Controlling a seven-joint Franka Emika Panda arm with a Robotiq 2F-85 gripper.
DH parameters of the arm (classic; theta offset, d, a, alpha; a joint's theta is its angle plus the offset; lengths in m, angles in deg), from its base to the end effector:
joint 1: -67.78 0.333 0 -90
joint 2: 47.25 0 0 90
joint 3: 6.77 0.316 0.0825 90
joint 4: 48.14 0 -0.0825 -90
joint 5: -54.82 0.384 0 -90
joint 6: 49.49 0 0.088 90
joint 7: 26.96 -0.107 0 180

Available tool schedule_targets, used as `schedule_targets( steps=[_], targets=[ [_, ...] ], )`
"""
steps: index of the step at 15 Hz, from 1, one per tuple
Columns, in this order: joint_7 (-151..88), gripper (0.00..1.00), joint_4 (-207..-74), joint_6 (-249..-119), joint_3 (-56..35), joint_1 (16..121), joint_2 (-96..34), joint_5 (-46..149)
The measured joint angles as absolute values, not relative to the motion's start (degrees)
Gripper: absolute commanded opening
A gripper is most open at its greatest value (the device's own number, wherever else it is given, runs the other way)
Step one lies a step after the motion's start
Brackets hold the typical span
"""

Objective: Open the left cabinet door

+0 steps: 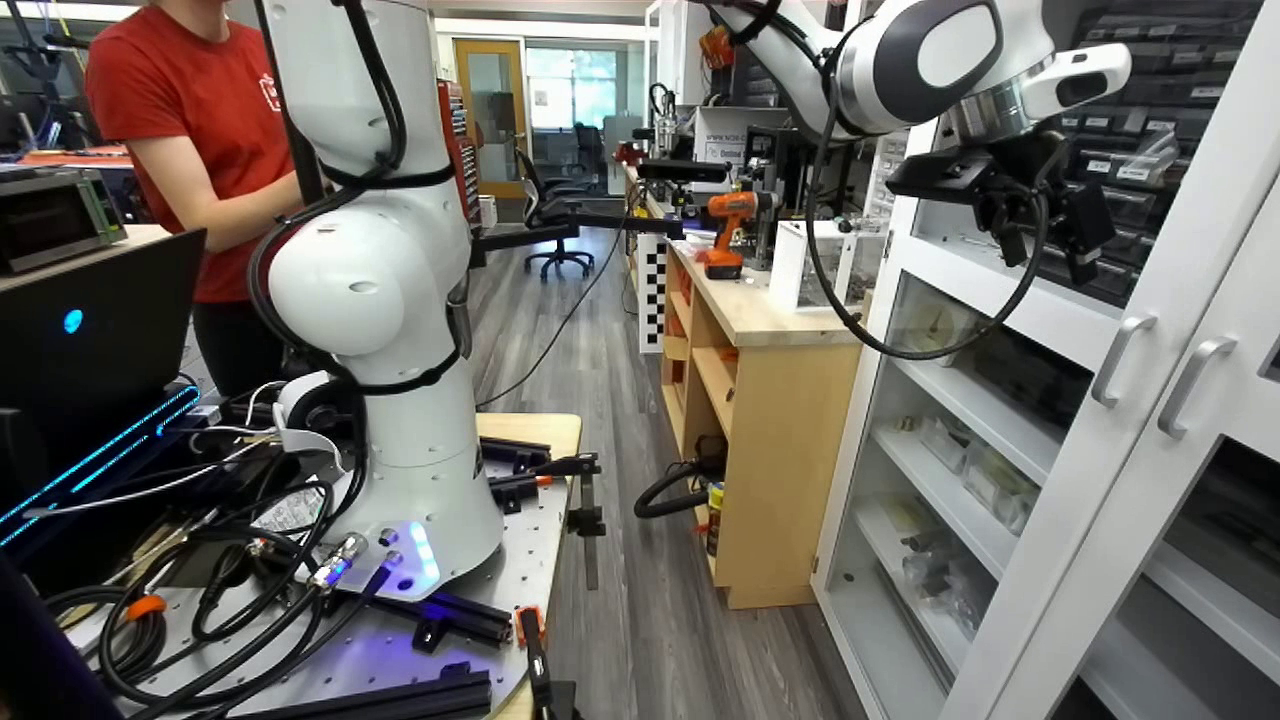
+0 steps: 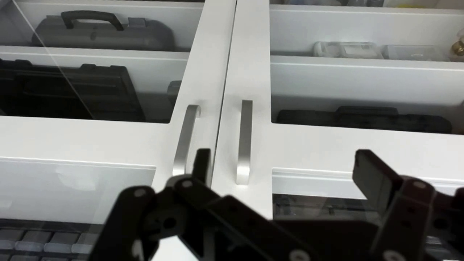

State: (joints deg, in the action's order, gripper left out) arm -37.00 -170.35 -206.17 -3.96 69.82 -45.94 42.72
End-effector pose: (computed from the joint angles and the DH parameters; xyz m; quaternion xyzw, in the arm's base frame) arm 0.5843 0.0575 0.4616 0.9558 0.0375 0.2901 0.0297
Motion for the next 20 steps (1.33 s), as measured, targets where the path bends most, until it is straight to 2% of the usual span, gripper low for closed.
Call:
schedule_targets(
  steps=[10, 20],
  targets=[
    [-37.6, 1.00, -159.5, -206.2, -4.7, 70.1, -35.0, 42.3],
    [-37.4, 1.00, -155.3, -207.6, -5.1, 70.1, -28.9, 43.8]
  ],
)
